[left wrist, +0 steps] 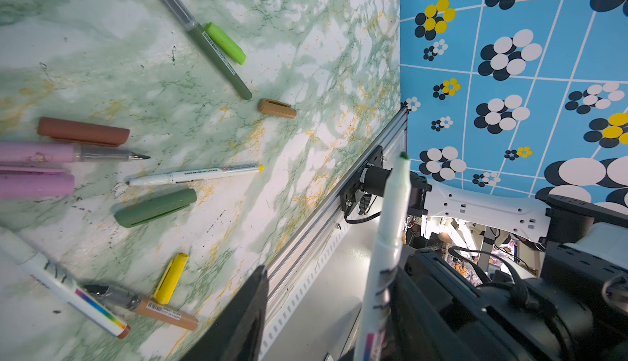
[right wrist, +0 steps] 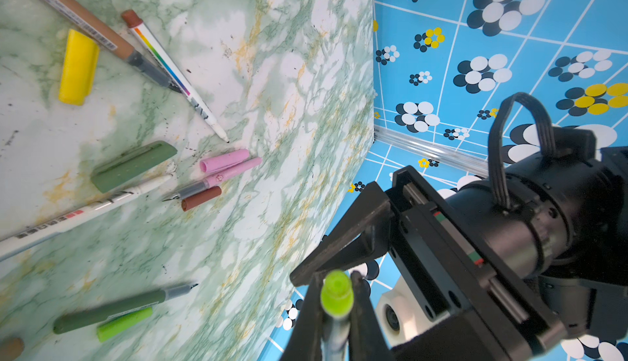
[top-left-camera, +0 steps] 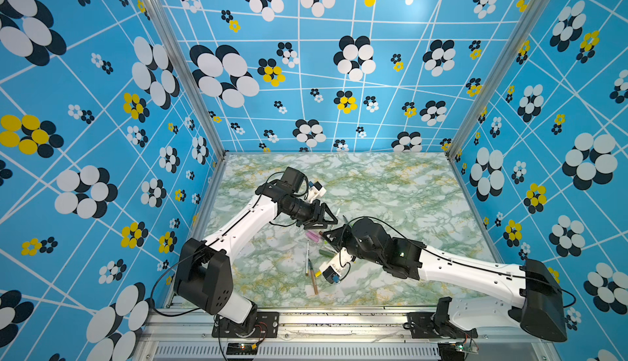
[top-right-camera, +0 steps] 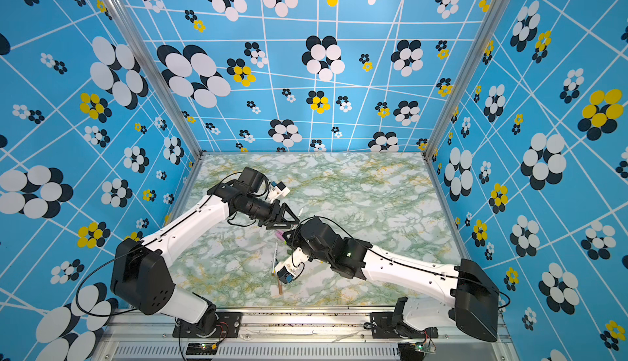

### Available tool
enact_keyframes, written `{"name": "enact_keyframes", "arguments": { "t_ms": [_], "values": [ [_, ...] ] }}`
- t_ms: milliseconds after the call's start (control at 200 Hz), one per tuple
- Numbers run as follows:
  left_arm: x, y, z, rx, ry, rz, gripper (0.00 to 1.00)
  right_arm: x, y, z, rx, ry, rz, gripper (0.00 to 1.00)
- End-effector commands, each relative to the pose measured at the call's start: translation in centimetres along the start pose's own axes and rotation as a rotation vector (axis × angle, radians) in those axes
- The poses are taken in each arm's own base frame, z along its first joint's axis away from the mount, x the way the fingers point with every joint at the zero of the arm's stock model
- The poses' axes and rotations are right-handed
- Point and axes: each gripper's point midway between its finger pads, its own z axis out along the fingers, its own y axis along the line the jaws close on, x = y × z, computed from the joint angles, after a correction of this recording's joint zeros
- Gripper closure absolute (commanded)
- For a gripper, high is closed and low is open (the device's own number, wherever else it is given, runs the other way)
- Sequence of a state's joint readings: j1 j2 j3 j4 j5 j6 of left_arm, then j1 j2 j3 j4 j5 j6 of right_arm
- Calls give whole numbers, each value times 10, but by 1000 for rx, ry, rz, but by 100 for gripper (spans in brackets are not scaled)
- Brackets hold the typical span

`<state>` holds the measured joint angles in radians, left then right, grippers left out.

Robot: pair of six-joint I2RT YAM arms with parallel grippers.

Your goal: Insert the pens into the pen caps

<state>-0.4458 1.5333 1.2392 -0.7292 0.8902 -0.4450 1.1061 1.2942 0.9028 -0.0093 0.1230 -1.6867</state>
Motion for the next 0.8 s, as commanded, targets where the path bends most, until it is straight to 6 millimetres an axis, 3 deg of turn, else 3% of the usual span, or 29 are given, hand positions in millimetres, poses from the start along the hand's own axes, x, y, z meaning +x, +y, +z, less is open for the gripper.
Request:
{"name": "enact_keyframes", "arguments": {
  "t_ms": [0,225,575,795],
  "values": [
    [2,-1,8,3,35,-19,43,1,-21,-1,51,11,5,100],
    [11,-3,16,-5,69,-36,48,1,-20,1,51,12,6,100],
    [13,-7,14,-2,66,-38,78,1,-17,4,40,16,7,100],
    [14,-8,14,4,71,-44,89,2,-16,4,37,20,2,100]
  ]
}}
